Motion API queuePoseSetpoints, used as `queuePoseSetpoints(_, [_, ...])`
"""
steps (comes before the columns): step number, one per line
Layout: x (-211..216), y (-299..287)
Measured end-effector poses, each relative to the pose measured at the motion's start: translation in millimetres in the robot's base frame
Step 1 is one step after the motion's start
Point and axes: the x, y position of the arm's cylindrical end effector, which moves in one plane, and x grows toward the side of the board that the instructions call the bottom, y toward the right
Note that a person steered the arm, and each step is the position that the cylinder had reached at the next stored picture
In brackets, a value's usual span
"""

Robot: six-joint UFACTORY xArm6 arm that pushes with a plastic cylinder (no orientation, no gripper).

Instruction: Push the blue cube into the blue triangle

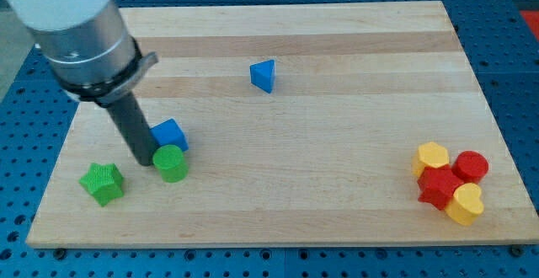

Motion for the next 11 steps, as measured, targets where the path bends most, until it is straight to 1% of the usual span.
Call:
queuePoseSetpoints(1, [-18,25])
queuePoseSetpoints(2, [-47,37])
queuePoseSetpoints(4, [-94,36])
queuePoseSetpoints(6, [-127,76])
queuePoseSetpoints(7, [-127,99])
queuePoseSetpoints(8, [-121,102])
queuePoseSetpoints(9, [-83,102])
queuePoseSetpoints(10, [-42,115])
queuePoseSetpoints(11, [-38,159])
